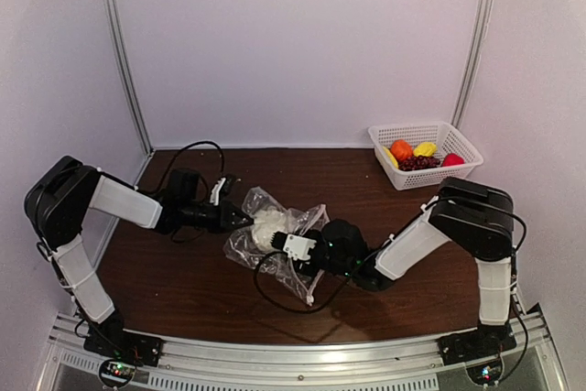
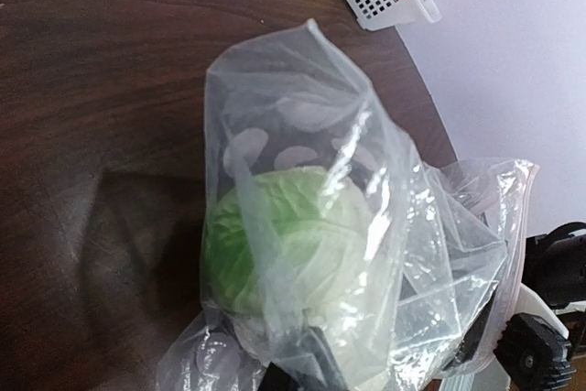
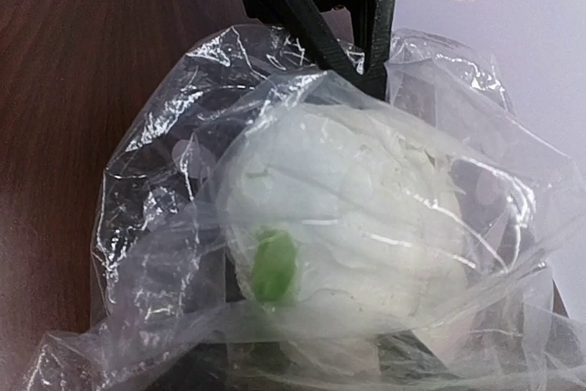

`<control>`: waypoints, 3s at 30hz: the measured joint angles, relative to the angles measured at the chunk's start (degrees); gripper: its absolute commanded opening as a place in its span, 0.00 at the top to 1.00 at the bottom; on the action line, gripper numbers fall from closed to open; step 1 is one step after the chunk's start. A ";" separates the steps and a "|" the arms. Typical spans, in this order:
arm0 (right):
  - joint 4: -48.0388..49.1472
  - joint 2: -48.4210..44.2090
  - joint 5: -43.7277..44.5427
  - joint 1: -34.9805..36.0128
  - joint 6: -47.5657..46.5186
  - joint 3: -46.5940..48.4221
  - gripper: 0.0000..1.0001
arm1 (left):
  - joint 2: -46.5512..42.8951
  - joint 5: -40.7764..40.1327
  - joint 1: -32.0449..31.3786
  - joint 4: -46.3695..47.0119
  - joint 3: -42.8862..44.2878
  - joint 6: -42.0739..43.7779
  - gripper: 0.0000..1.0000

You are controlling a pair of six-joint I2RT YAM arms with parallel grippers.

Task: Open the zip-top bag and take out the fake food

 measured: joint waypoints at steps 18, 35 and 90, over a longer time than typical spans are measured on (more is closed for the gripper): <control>3.34 1.16 14.32 3.45 -5.99 -1.03 0.77 | 5.03 4.46 -3.19 -6.29 3.65 2.21 1.00; 0.57 -7.21 13.73 6.21 -1.36 -7.69 1.00 | -2.93 0.92 3.37 -7.93 -0.13 0.59 1.00; -17.62 -42.45 6.25 -28.09 36.61 -2.97 1.00 | -7.78 -12.57 10.10 -8.28 -5.33 -3.96 1.00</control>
